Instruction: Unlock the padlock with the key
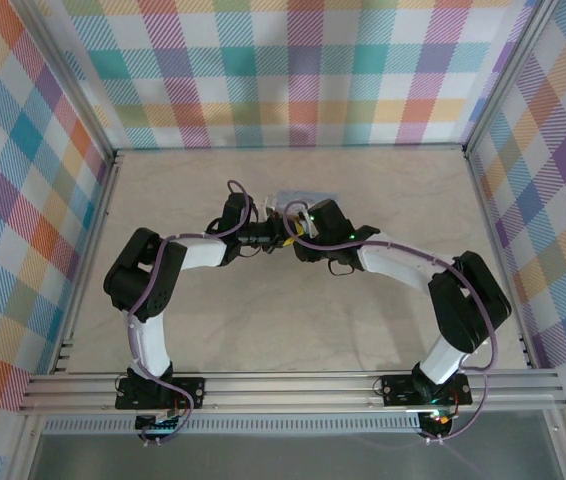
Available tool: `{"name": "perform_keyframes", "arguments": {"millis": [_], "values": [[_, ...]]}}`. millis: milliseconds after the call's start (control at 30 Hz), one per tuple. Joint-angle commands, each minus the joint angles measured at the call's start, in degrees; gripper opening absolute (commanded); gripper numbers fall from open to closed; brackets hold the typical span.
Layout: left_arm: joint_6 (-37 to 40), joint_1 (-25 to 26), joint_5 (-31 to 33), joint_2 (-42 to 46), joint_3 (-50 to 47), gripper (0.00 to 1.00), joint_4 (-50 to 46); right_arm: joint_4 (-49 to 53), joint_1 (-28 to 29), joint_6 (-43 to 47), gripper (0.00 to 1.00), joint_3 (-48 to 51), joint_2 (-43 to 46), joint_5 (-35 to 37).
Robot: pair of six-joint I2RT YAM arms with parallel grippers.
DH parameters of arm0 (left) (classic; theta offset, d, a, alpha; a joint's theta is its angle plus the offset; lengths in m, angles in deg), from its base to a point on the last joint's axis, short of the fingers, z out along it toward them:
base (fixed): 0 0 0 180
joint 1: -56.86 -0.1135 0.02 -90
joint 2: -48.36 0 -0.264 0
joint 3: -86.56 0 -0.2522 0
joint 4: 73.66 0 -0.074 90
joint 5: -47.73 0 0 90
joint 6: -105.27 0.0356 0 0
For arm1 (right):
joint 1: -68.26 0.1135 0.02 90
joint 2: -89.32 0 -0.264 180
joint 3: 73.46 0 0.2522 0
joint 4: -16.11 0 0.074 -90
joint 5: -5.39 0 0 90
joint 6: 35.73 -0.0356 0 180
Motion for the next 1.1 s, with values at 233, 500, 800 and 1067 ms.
{"name": "perform_keyframes", "arguments": {"millis": [233, 500, 800, 1067], "values": [[-0.72, 0.37, -2.55, 0.57, 1.73, 0.0, 1.29, 2.99, 0.96, 4.26, 0.4, -4.83, -2.77, 4.64], [-0.85, 0.36, -2.63, 0.47, 1.81, 0.0, 1.38, 4.52, 1.6, 6.13, 0.38, -6.21, -3.67, 6.42], [-1.03, 0.37, -2.56, 0.46, 1.9, 0.0, 1.54, 4.95, 1.98, 7.06, 0.34, -7.03, -4.6, 6.79], [-0.93, 0.37, -2.46, 0.38, 1.55, 0.0, 1.55, 5.31, 2.09, 7.41, 0.0, -6.6, -4.38, 6.3]]}}
